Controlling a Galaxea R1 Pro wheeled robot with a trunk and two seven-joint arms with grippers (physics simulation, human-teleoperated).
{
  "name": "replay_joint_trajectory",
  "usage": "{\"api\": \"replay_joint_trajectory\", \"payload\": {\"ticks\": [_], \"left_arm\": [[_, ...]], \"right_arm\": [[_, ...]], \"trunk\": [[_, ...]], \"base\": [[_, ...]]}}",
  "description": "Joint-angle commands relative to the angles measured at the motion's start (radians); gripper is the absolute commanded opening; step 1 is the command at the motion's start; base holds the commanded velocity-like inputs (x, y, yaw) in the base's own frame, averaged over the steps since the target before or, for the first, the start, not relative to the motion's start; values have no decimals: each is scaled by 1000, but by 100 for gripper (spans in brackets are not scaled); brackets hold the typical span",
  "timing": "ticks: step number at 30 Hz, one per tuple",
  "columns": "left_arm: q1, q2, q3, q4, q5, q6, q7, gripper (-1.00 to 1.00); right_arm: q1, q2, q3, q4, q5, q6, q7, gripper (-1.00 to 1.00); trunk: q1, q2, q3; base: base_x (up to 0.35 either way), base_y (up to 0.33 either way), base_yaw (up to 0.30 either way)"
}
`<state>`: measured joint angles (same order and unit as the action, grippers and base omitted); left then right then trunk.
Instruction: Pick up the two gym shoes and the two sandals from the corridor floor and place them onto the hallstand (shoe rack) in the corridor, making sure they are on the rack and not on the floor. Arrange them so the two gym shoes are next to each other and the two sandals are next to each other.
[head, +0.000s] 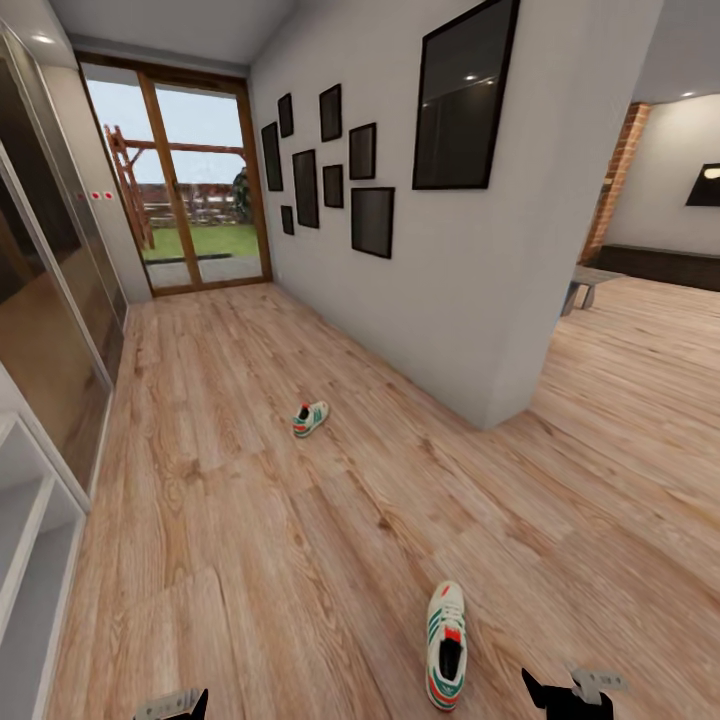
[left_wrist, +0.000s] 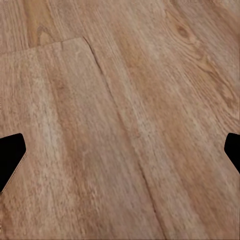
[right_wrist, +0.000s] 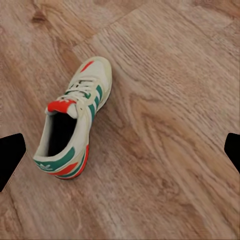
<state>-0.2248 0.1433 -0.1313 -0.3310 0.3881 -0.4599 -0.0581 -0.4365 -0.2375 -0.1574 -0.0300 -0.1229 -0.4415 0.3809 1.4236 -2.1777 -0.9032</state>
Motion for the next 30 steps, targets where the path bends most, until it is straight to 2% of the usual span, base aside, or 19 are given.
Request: {"api": "replay_joint_trajectory", "payload": {"ticks": [1,8,30], "left_arm": [[-1,0,-5,1,11,-3,-5,100],[-1,0,-5,1,11,-3,-5,100],[-1,0,-5,1,11,-3,-5,100]], "right_arm": [[-1,0,-3,1,-11,0,10,100],[-1,0,-4,1,-10,0,11,100],[-1,0,-4,1,-10,0,10,100]], "trunk": [[0,0,-1],[0,0,-1],[0,0,-1]], "base": [[166,138,0],[143,121,0],[23,19,0]]}}
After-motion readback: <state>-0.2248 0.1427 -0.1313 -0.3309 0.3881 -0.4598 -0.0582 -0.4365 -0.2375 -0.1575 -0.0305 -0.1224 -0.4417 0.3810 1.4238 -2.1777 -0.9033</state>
